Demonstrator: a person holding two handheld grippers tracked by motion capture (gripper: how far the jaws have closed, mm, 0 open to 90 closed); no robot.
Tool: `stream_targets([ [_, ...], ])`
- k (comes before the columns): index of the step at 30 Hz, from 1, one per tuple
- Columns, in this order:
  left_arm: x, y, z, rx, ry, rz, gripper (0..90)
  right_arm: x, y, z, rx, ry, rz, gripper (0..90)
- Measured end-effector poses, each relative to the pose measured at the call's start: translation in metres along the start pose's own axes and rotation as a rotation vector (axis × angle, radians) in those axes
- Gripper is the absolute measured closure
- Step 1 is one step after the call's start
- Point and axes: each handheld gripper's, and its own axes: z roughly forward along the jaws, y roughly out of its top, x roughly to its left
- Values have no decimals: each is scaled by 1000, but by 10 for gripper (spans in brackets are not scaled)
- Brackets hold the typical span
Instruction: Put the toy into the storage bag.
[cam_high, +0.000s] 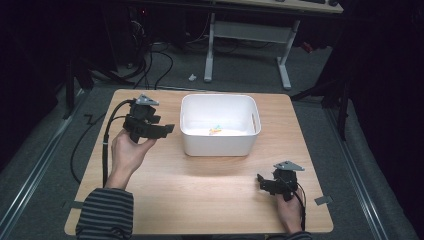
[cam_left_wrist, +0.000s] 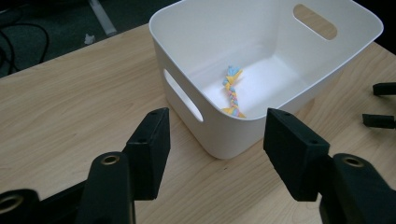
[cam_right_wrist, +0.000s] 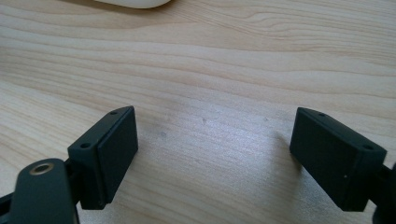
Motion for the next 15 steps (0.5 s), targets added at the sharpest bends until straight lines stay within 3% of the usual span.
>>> stream_targets([
  [15,7,-26,-12,-17,17,-32,411,0,-1,-1,-2,11,-12,151],
])
